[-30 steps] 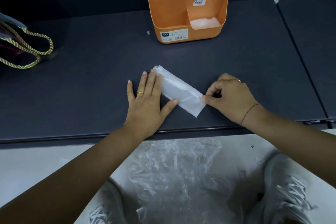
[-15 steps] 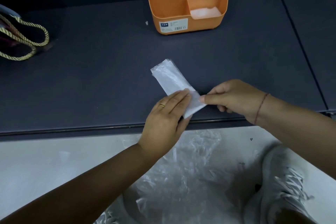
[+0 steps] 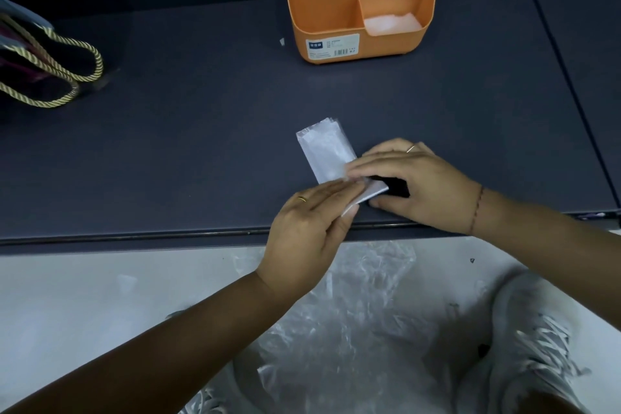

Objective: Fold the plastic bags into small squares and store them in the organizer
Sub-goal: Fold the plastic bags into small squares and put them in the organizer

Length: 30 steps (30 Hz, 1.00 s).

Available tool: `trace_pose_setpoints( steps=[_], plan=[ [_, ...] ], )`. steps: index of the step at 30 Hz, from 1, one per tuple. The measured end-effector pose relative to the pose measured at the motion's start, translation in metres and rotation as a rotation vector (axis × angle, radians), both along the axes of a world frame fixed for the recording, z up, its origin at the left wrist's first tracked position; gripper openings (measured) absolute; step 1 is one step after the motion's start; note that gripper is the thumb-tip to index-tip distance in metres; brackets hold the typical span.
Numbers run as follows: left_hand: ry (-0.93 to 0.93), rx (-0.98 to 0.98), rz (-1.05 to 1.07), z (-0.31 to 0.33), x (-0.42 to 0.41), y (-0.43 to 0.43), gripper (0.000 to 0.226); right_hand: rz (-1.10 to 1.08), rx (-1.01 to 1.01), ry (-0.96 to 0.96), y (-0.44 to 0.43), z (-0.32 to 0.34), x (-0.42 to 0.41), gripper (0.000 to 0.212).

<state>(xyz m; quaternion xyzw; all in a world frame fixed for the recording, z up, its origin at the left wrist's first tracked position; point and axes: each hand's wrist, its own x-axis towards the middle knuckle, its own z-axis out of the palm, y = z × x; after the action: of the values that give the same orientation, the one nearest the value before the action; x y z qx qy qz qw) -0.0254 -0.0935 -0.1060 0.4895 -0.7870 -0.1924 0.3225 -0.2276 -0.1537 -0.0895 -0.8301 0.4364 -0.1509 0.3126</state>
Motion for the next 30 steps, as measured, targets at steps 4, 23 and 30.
trace_pose_setpoints(
  steps=[4,23,30],
  plan=[
    [0.148,0.214,0.104,0.015,0.002,-0.003,0.037,-0.119,0.005,-0.105,-0.007,0.000,0.004,0.019],
    [0.035,0.200,0.461,0.011,0.011,-0.045,0.075,-0.438,0.306,0.129,-0.045,0.016,0.049,0.022],
    [-0.487,0.031,0.102,-0.012,0.026,-0.060,0.056,-0.479,0.281,0.128,-0.039,0.015,0.049,0.023]
  ],
)
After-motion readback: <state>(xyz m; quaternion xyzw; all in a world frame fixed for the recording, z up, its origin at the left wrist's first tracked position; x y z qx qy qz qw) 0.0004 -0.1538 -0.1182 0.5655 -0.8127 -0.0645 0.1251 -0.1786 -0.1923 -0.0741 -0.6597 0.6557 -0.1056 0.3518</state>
